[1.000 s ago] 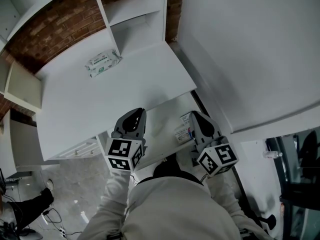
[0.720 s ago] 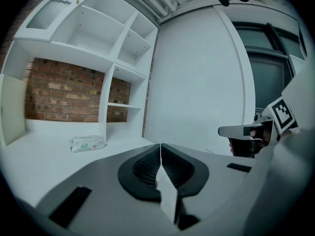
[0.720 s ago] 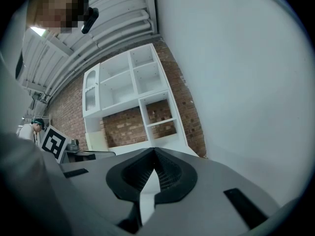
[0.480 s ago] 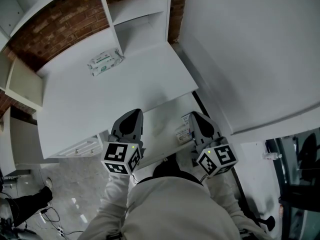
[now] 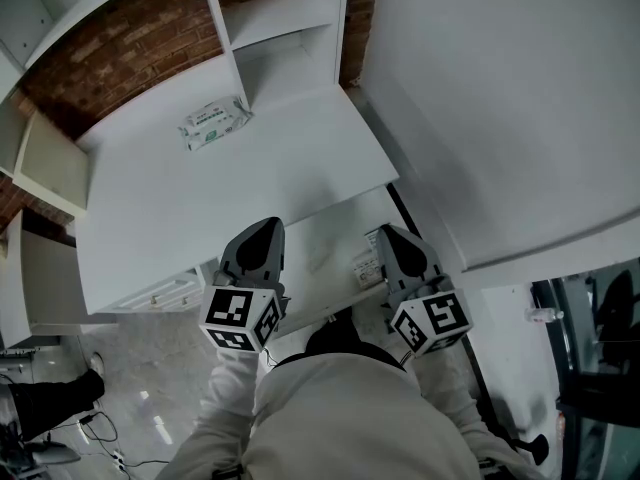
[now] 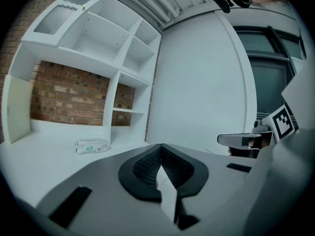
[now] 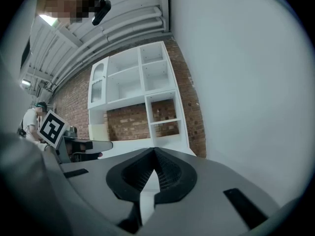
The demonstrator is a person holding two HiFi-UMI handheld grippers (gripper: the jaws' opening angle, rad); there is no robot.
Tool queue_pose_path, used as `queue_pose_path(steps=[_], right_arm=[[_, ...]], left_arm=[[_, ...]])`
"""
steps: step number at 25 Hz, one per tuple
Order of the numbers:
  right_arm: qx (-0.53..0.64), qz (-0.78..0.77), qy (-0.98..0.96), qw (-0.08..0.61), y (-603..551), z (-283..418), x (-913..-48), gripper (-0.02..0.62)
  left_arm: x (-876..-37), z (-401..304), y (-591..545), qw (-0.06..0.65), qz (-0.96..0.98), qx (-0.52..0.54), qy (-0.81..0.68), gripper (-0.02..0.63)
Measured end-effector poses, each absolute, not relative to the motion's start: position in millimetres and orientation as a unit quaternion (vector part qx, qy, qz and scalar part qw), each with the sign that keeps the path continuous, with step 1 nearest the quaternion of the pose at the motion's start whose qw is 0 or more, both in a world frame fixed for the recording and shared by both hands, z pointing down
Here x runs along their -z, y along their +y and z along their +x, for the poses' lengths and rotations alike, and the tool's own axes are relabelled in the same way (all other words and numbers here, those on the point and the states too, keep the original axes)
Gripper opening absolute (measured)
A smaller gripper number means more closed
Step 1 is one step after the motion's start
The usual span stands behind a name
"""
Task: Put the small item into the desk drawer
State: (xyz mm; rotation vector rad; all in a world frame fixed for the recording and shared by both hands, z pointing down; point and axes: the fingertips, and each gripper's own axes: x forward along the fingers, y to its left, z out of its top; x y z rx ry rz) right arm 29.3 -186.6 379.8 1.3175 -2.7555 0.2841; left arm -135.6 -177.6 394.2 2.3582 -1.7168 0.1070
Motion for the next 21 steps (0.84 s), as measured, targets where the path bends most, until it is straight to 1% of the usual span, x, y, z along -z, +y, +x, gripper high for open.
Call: queue_pose_path(steps=[9,21], right_arm=[[-0.091,0.426,-0.899,0.036,-183.4,31.3,-379.6,0.026],[-0.099,0.436,-0.894,0.029,-184.4,52.1,-382.1,0.026]], left_arm=[[-397.8,-136.8,-174.3,0.117,0.798,-0.034,-0.59,0.018],[-404.2,-124.2,-175.0,0.122,0.798,-0.04,-0.589,0.018]])
